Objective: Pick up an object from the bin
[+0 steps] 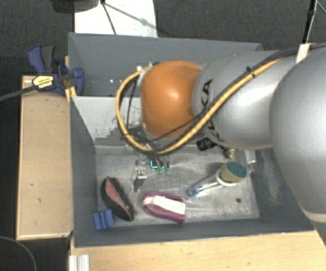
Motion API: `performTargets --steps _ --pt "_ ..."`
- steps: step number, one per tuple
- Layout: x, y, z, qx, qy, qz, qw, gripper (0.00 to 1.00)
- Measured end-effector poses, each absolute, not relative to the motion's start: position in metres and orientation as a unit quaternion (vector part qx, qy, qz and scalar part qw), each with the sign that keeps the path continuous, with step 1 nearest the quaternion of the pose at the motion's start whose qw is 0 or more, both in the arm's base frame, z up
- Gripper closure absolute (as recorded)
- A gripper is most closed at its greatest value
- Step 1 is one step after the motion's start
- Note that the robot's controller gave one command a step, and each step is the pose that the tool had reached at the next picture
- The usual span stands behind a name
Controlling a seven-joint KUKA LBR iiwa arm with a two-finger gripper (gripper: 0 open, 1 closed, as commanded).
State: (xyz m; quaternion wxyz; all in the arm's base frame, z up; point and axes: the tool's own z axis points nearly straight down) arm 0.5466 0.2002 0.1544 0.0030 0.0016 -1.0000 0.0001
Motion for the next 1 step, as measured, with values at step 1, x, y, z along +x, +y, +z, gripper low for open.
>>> performTargets --steps 1 --pt "0.5943 0.1313 0.0726 0.091 -0.996 -0.002 -0.002 0.0"
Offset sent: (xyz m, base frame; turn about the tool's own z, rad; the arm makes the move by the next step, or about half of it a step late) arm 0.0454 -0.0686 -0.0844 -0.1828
